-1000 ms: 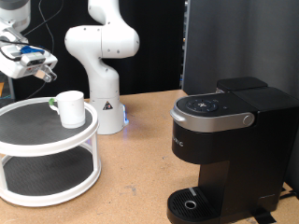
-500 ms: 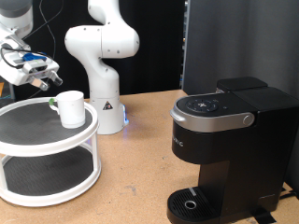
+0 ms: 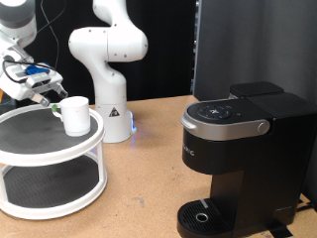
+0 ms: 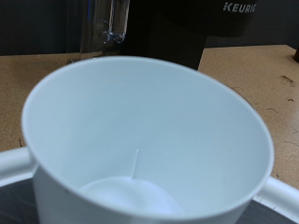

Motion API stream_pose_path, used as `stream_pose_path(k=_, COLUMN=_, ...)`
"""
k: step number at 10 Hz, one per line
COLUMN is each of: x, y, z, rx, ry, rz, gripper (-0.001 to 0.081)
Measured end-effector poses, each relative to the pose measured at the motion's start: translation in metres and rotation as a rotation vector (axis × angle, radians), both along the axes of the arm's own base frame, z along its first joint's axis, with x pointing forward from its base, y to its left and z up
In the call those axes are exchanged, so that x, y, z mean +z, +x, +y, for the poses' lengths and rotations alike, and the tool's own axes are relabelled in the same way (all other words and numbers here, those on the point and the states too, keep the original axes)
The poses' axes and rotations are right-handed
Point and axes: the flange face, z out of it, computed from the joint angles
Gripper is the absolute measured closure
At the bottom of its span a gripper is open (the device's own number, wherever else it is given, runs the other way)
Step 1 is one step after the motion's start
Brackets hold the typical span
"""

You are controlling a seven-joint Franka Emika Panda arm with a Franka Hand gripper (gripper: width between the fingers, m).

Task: Make a cup of coffee with the keurig machine

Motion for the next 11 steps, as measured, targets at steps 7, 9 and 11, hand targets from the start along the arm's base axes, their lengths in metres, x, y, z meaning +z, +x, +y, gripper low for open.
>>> stream_pose_path(k=7, x=-0.016, y=0.005, z=0.002, rx=0.01, ry=-0.002, rz=0.053, gripper=-0.0002)
stream_pose_path(k=9, x=-0.018, y=0.01, z=0.002, rx=0.001, ry=-0.008, rz=0.052, gripper=-0.0002)
stream_pose_path(k=11, x=-0.018, y=0.015, z=0.005, rx=0.002, ry=0.002, rz=0.046, gripper=-0.0002)
